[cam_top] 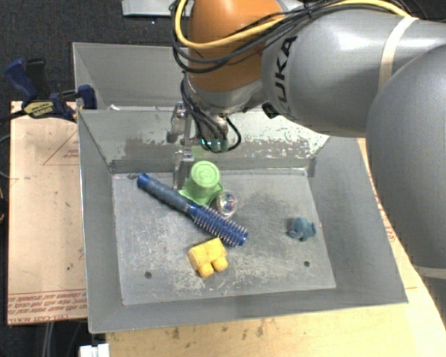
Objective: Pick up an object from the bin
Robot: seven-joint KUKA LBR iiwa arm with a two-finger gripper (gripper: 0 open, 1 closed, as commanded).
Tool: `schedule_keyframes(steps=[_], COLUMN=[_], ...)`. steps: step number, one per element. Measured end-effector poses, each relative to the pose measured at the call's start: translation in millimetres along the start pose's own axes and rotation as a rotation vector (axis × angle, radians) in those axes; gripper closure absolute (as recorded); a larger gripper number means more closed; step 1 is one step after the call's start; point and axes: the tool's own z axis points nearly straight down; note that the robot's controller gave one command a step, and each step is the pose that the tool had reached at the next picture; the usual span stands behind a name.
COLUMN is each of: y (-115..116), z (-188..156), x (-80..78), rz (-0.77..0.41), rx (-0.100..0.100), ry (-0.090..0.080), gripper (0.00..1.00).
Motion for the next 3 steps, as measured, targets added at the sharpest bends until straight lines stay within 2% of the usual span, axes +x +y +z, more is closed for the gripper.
schedule_keyframes(steps=[1,2,3], y=[-51,-36,-33], z=[137,126,120], x=[15.0,32.5,48.5], rz=[0.367,0.407,0.560], rx=[-0.012,-0.003,-0.002], ry=[-0.023,-0.008,-0.005], gripper=[0.00,0.00,0.00])
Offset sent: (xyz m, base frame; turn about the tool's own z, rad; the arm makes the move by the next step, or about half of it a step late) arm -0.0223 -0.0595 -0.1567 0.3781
